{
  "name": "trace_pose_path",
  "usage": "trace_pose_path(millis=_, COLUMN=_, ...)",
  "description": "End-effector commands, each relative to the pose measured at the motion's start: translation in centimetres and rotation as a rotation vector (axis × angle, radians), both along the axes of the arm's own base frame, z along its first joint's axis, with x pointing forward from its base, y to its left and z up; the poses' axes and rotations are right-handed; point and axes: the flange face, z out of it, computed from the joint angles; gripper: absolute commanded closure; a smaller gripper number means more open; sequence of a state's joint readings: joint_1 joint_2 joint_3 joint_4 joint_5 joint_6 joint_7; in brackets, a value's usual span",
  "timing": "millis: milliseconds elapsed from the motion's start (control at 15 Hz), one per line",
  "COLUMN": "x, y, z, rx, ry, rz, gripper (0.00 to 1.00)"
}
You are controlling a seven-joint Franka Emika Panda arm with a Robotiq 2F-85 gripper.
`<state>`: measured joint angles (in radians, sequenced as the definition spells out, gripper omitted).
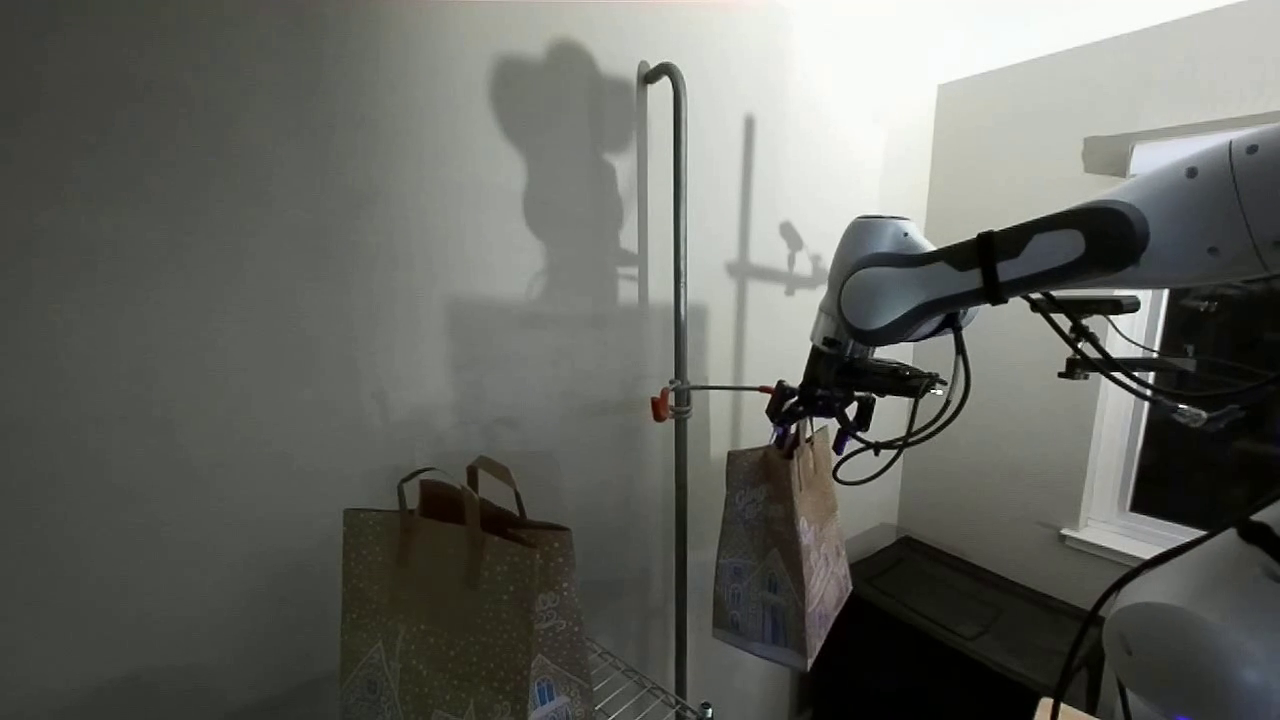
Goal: Put the gift bags on the rack on the left
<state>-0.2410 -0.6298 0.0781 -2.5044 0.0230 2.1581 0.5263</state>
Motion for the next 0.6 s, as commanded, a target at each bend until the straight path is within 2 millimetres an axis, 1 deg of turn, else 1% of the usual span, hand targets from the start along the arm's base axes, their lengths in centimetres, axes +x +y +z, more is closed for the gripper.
trace_pose_path(millis=0, x=0.08, y=0.14, z=-0.15, rx=-0.024, ry=0.012, rz=-0.008, gripper=0.00)
trace_pose_path(millis=533, x=0.13, y=-0.10, z=-0.35, rx=-0.039, ry=0.020, rz=-0.018, gripper=0.00)
